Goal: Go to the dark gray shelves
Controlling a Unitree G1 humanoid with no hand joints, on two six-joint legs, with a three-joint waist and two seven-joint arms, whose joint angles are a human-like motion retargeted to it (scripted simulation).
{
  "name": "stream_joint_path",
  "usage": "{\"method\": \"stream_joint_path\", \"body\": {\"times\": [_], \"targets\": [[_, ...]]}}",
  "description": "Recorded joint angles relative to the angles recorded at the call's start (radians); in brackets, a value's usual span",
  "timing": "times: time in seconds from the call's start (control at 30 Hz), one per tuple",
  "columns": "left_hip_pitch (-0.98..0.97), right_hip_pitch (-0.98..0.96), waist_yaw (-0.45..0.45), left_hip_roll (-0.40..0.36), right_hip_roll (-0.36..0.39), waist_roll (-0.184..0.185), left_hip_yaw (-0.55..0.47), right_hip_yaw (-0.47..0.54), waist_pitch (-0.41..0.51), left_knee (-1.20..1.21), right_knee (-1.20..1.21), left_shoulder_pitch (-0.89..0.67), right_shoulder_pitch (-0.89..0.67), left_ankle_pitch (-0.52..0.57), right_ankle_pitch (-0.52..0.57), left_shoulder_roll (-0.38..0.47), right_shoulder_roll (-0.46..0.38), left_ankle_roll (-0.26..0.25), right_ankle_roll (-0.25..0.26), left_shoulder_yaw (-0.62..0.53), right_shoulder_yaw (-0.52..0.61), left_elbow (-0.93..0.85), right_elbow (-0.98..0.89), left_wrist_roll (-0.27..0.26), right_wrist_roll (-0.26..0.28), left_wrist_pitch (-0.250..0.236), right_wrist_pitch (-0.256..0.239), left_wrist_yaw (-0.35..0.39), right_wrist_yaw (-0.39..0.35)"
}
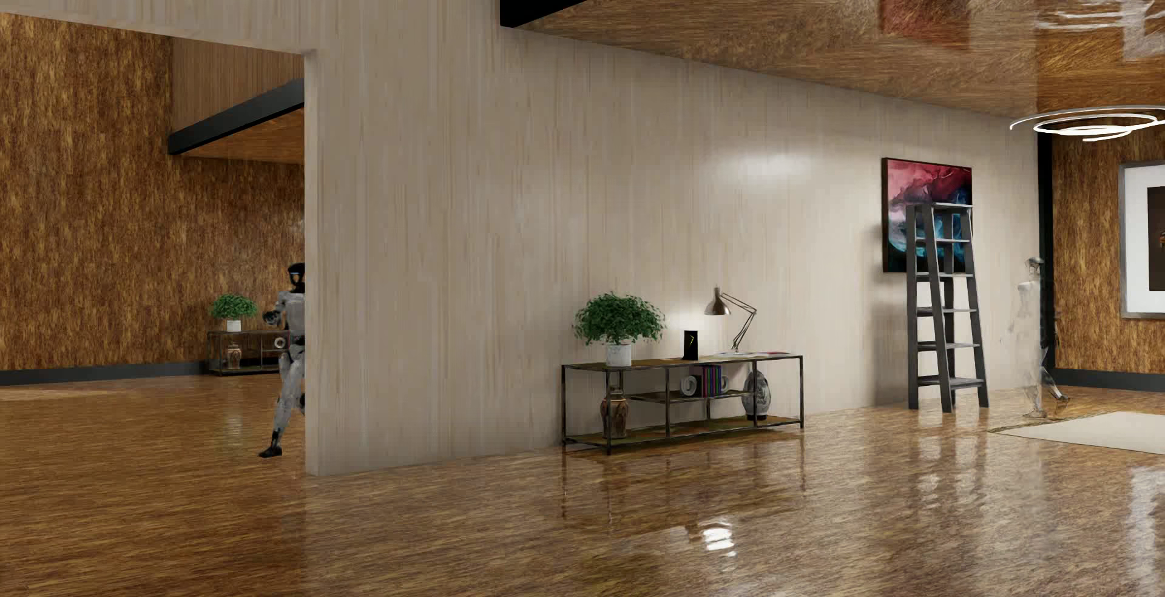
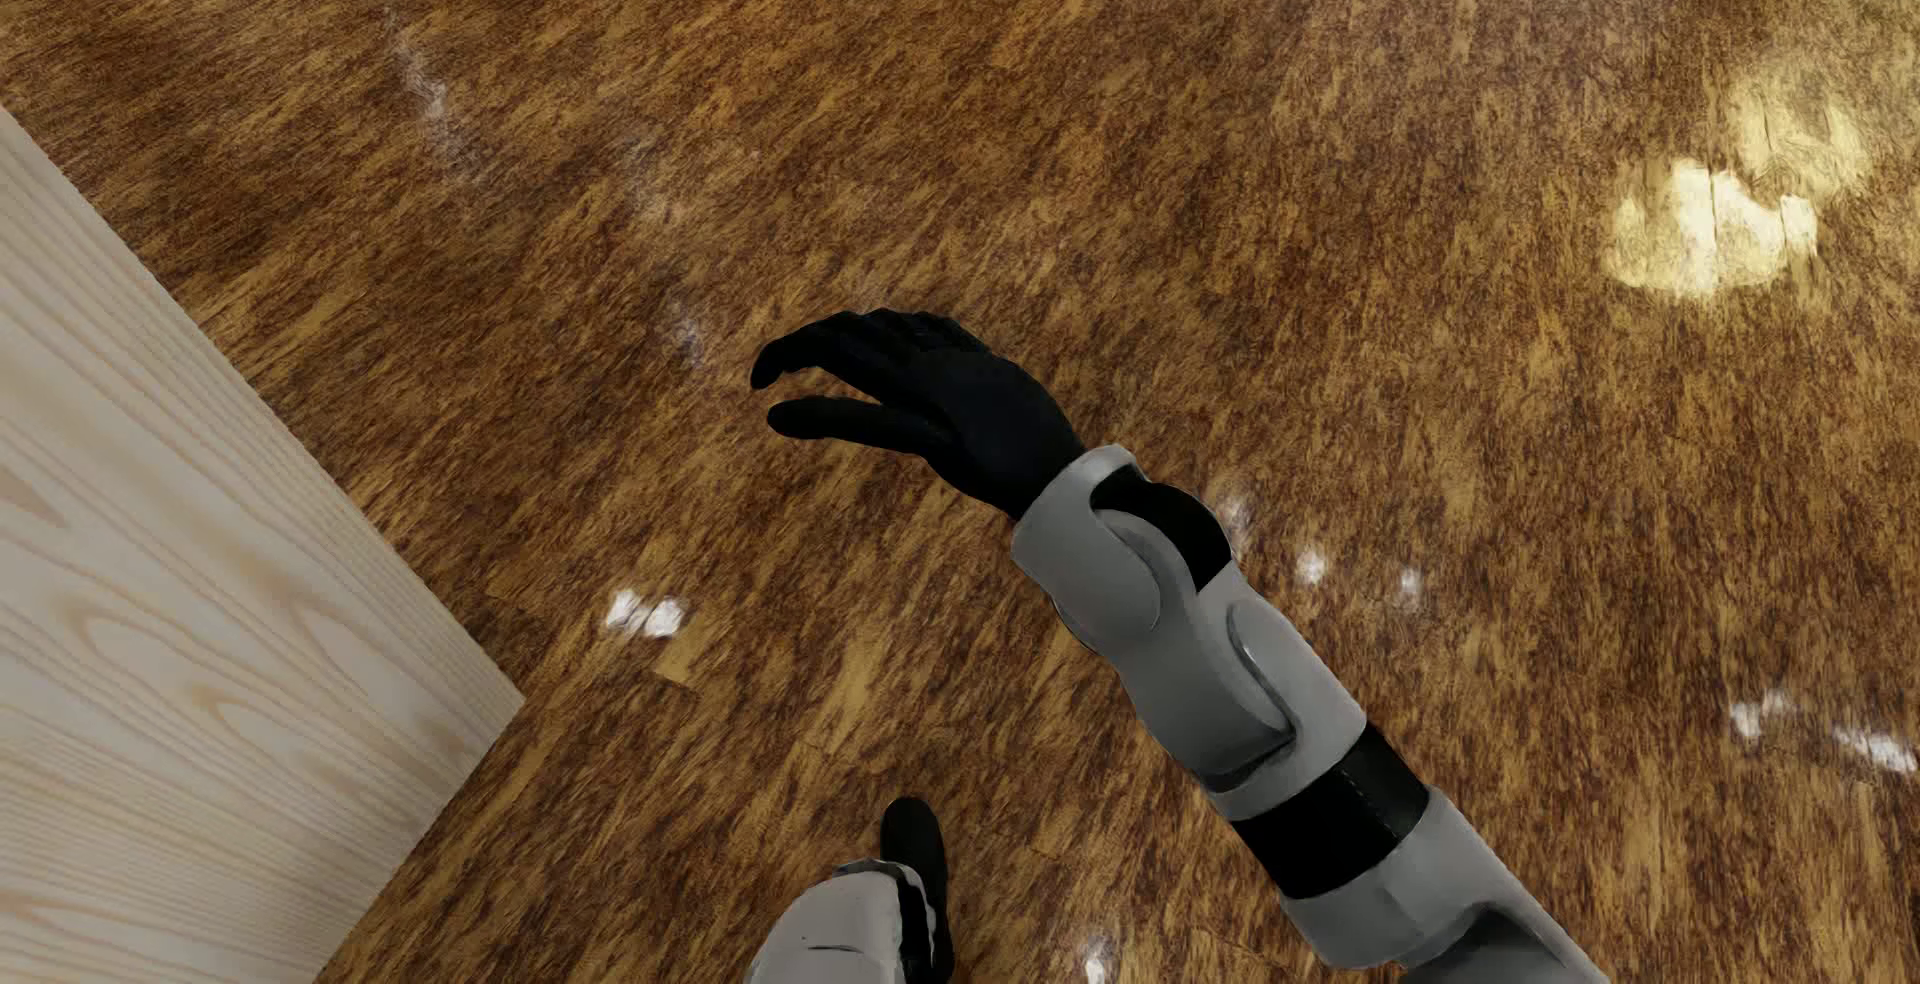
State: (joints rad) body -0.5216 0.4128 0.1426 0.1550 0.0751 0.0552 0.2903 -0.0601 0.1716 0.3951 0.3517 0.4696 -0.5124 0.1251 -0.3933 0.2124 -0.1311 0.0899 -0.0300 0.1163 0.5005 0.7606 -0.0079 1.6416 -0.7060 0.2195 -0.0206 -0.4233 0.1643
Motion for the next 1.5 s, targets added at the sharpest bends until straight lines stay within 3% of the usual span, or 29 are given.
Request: {"method": "stream_joint_path", "body": {"times": [0.03,0.07,0.1,0.13,0.2,0.23,0.3,0.33,0.37,0.43,0.5,0.53,0.57,0.63,0.7,0.77,0.8,0.83,0.9,0.93,1.07,1.13,1.17,1.2,1.23,1.3,1.37,1.43,1.5], "targets": [[0.011,0.004,0.004,-0.019,-0.033,-0.019,0.011,-0.029,0.002,0.076,0.084,-0.023,0.064,0.013,0.109,0.015,-0.010,0.034,-0.004,-0.060,-0.023,0.018,-0.018,0.128,0.010,-0.036,0.013,-0.001,-0.018],[0.021,-0.038,0.006,-0.045,-0.072,-0.041,0.023,-0.047,0.005,0.150,0.251,-0.054,0.146,-0.035,0.207,-0.013,-0.017,0.070,0.014,-0.042,-0.045,0.015,-0.011,0.159,0.005,-0.042,0.047,0.036,-0.037],[0.053,-0.124,0.006,-0.081,-0.133,-0.062,0.032,-0.081,0.008,0.183,0.472,-0.091,0.230,-0.095,0.329,-0.074,-0.027,0.089,0.025,0.032,-0.063,0.003,0.023,0.094,-0.037,-0.031,0.094,0.086,-0.054],[0.104,-0.222,0.000,-0.119,-0.199,-0.082,0.034,-0.093,0.009,0.186,0.684,-0.131,0.306,-0.144,0.455,-0.147,-0.047,0.089,0.034,0.133,-0.066,-0.009,0.091,-0.047,-0.146,-0.022,0.149,0.104,-0.055],[0.234,-0.434,-0.032,-0.198,-0.297,-0.118,0.022,-0.079,0.008,0.130,0.980,-0.226,0.424,-0.204,0.352,-0.227,-0.045,0.085,-0.012,0.183,-0.084,-0.037,0.326,-0.223,-0.356,0.002,0.271,0.160,-0.038],[0.308,-0.539,-0.054,-0.236,-0.327,-0.130,0.001,-0.067,0.004,0.084,1.062,-0.275,0.485,-0.222,0.332,-0.233,-0.013,0.082,-0.019,0.126,-0.152,-0.043,0.473,-0.231,-0.348,-0.002,0.330,0.210,-0.034],[0.446,-0.723,-0.100,-0.299,-0.355,-0.142,-0.069,-0.050,-0.009,0.005,1.075,-0.400,0.607,-0.263,0.339,-0.210,0.041,0.076,-0.043,-0.064,-0.408,-0.033,0.745,-0.140,-0.208,-0.037,0.485,0.264,-0.065],[0.510,-0.802,-0.120,-0.323,-0.346,-0.143,-0.114,-0.040,-0.015,-0.029,1.016,-0.474,0.675,-0.287,0.341,-0.196,0.032,0.072,-0.033,-0.156,-0.495,-0.043,0.836,-0.096,-0.182,-0.082,0.505,0.278,-0.065],[0.560,-0.867,-0.136,-0.342,-0.347,-0.145,-0.158,-0.043,-0.020,-0.049,0.911,-0.550,0.755,-0.315,0.341,-0.183,0.006,0.067,-0.044,-0.233,-0.495,-0.068,0.875,-0.071,-0.218,-0.125,0.494,0.280,-0.045],[0.646,-0.939,-0.156,-0.366,-0.328,-0.149,-0.234,-0.070,-0.032,-0.090,0.532,-0.672,0.940,-0.368,0.378,-0.182,-0.027,0.058,-0.045,-0.311,-0.508,-0.157,0.842,-0.126,-0.245,-0.177,0.390,0.310,-0.079],[0.724,-0.901,-0.169,-0.368,-0.238,-0.153,-0.269,-0.042,-0.045,-0.137,-0.044,-0.724,1.093,-0.397,0.388,-0.173,-0.014,0.050,0.012,-0.344,-0.544,-0.261,0.804,-0.256,-0.191,-0.185,0.333,0.360,-0.099],[0.767,-0.898,-0.172,-0.364,-0.195,-0.153,-0.269,-0.041,-0.048,-0.145,-0.197,-0.726,1.153,-0.409,0.351,-0.156,-0.015,0.043,0.089,-0.354,-0.560,-0.313,0.802,-0.328,-0.166,-0.186,0.306,0.375,-0.078],[0.810,-0.907,-0.172,-0.356,-0.160,-0.153,-0.254,-0.083,-0.048,-0.147,-0.211,-0.706,1.175,-0.409,0.353,-0.136,-0.024,0.040,0.101,-0.354,-0.542,-0.359,0.808,-0.387,-0.189,-0.183,0.301,0.399,-0.040],[0.892,-0.922,-0.180,-0.336,-0.105,-0.143,-0.206,-0.110,-0.051,-0.099,-0.026,-0.621,1.170,-0.364,0.376,-0.110,-0.036,0.024,0.055,-0.322,-0.537,-0.402,0.809,-0.495,-0.234,-0.142,0.311,0.419,0.011],[0.922,-0.900,-0.201,-0.291,-0.095,-0.118,-0.172,-0.140,-0.060,0.023,0.125,-0.543,1.162,-0.218,0.450,-0.104,0.013,0.009,-0.101,-0.313,-0.600,-0.330,0.766,-0.544,-0.233,-0.072,0.324,0.396,-0.025],[0.806,-0.880,-0.213,-0.206,-0.102,-0.084,-0.137,-0.176,-0.059,0.393,0.280,-0.496,1.122,-0.051,0.314,-0.103,0.083,-0.163,-0.140,-0.315,-0.666,-0.146,0.731,-0.515,-0.184,0.037,0.308,0.358,-0.076],[0.702,-0.841,-0.214,-0.149,-0.097,-0.066,-0.137,-0.197,-0.055,0.605,0.301,-0.491,1.079,0.045,0.257,-0.098,0.115,-0.189,-0.131,-0.329,-0.682,-0.027,0.721,-0.464,-0.165,0.101,0.303,0.329,-0.097],[0.596,-0.792,-0.208,-0.087,-0.089,-0.046,-0.139,-0.212,-0.052,0.772,0.301,-0.481,1.017,0.014,0.212,-0.089,0.129,-0.162,-0.119,-0.352,-0.672,0.086,0.722,-0.403,-0.170,0.140,0.300,0.287,-0.104],[0.384,-0.678,-0.178,-0.018,-0.068,-0.015,-0.159,-0.211,-0.045,0.963,0.260,-0.401,0.859,-0.102,0.151,-0.058,0.121,-0.106,-0.099,-0.386,-0.626,0.175,0.727,-0.291,-0.213,0.134,0.292,0.248,-0.116],[0.285,-0.620,-0.158,0.013,-0.050,-0.004,-0.166,-0.201,-0.042,0.987,0.228,-0.329,0.773,-0.116,0.129,-0.045,0.112,-0.089,-0.090,-0.340,-0.608,0.143,0.736,-0.296,-0.229,0.118,0.278,0.265,-0.130],[0.020,-0.412,-0.076,0.088,-0.002,0.023,-0.087,-0.127,-0.032,0.594,0.097,-0.033,0.409,-0.165,0.050,-0.122,0.072,-0.025,-0.060,0.027,-0.518,-0.068,0.742,-0.582,-0.242,0.105,0.211,0.314,-0.157],[0.018,-0.310,-0.054,0.061,0.017,0.033,0.021,-0.109,-0.031,0.104,0.015,0.028,0.278,-0.105,0.019,-0.142,0.056,-0.061,-0.043,0.096,-0.480,-0.089,0.714,-0.616,-0.236,0.132,0.195,0.319,-0.179],[0.023,-0.248,-0.046,-0.012,0.022,0.034,-0.040,-0.108,-0.032,-0.142,-0.039,0.039,0.238,-0.108,0.007,-0.131,0.054,-0.147,-0.029,0.090,-0.475,-0.078,0.690,-0.571,-0.212,0.148,0.181,0.309,-0.186],[0.008,-0.189,-0.041,-0.066,0.022,0.031,-0.140,-0.111,-0.031,-0.261,-0.076,0.035,0.214,-0.143,-0.007,-0.107,0.050,-0.139,-0.013,0.067,-0.472,-0.053,0.662,-0.504,-0.191,0.140,0.170,0.293,-0.196],[-0.002,-0.141,-0.043,-0.079,0.024,0.030,-0.105,-0.132,-0.032,-0.253,-0.077,0.019,0.211,-0.150,-0.025,-0.076,0.043,-0.169,-0.002,0.046,-0.467,-0.020,0.633,-0.425,-0.181,0.141,0.162,0.285,-0.216],[-0.004,-0.063,-0.042,-0.070,0.002,0.017,0.009,-0.157,-0.028,-0.086,-0.030,-0.051,0.248,-0.087,-0.008,-0.055,0.029,0.000,0.007,0.061,-0.444,0.012,0.585,-0.326,-0.161,0.174,0.131,0.329,-0.232],[0.035,-0.060,-0.028,-0.063,-0.062,-0.018,0.060,-0.159,-0.021,0.050,0.161,-0.128,0.329,-0.007,0.157,-0.109,0.025,0.058,-0.016,0.219,-0.412,-0.066,0.583,-0.454,-0.178,0.218,0.135,0.422,-0.247],[0.081,-0.201,-0.022,-0.102,-0.179,-0.058,0.072,-0.170,-0.010,0.154,0.574,-0.241,0.431,-0.106,0.377,-0.154,0.019,0.097,0.036,0.318,-0.409,-0.125,0.638,-0.633,-0.199,0.225,0.175,0.462,-0.207],[0.189,-0.388,-0.043,-0.176,-0.269,-0.096,0.050,-0.135,-0.004,0.148,0.907,-0.370,0.543,-0.190,0.394,-0.141,0.010,0.090,0.000,0.257,-0.433,-0.070,0.731,-0.644,-0.209,0.195,0.221,0.455,-0.141]]}}
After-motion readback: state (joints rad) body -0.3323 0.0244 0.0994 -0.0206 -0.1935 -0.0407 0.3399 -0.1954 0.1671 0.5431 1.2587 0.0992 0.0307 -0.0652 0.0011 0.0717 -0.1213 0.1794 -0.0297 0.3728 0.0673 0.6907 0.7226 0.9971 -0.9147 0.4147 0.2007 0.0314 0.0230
